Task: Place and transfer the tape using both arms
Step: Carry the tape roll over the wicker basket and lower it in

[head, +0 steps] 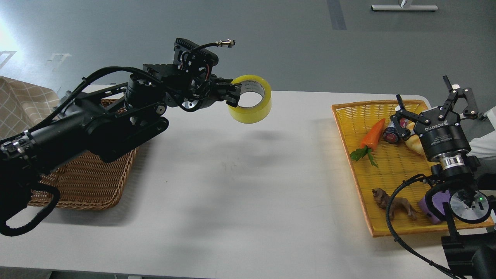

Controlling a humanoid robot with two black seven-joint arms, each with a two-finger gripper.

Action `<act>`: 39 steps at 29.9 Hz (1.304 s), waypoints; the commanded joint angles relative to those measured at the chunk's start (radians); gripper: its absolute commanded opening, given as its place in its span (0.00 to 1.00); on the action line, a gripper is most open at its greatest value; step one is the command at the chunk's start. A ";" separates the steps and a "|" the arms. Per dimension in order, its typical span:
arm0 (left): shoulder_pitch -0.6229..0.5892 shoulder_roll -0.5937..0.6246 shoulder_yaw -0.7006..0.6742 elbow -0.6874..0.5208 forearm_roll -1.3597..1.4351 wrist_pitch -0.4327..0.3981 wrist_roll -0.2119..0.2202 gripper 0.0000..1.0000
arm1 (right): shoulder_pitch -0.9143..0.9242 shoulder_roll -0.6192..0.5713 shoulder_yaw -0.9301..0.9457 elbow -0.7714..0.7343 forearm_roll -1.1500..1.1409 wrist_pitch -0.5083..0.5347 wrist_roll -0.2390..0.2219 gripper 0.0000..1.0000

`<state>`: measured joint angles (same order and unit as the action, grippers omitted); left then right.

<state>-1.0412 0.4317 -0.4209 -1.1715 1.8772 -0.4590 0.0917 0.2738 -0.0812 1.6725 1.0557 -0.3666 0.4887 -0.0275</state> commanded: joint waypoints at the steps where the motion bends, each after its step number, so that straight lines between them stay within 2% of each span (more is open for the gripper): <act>1: -0.011 0.077 0.001 -0.017 0.002 0.000 -0.036 0.00 | 0.002 0.000 0.003 0.001 0.000 0.000 0.000 1.00; 3: -0.011 0.108 0.002 -0.020 0.002 0.000 -0.056 0.00 | 0.004 0.000 0.003 0.001 0.000 0.000 0.000 1.00; 7: -0.013 0.215 0.002 -0.022 0.002 0.002 -0.128 0.00 | 0.004 0.000 0.003 0.001 0.000 0.000 0.000 1.00; 10: -0.011 0.261 0.002 -0.022 0.002 0.002 -0.147 0.00 | 0.004 0.000 0.003 0.000 0.000 0.000 0.000 1.00; 13: -0.003 0.326 0.013 -0.022 0.002 0.000 -0.184 0.00 | 0.005 0.000 0.003 0.000 0.000 0.000 0.000 1.00; 16: -0.002 0.380 0.047 -0.022 0.002 0.002 -0.198 0.00 | 0.007 0.001 0.003 0.000 0.000 0.000 0.000 1.00; 21: 0.009 0.491 0.112 -0.016 0.000 0.013 -0.251 0.00 | 0.007 0.000 0.003 -0.003 0.000 0.000 0.000 1.00; 33: 0.105 0.614 0.143 -0.005 -0.023 0.085 -0.296 0.00 | 0.011 0.000 0.001 -0.005 0.000 0.000 0.000 1.00; 39: 0.199 0.637 0.143 0.010 -0.036 0.157 -0.311 0.00 | 0.010 0.000 0.001 -0.005 0.000 0.000 0.000 1.00</act>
<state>-0.8830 1.0637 -0.2777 -1.1733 1.8439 -0.3343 -0.2114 0.2852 -0.0809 1.6735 1.0507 -0.3666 0.4887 -0.0276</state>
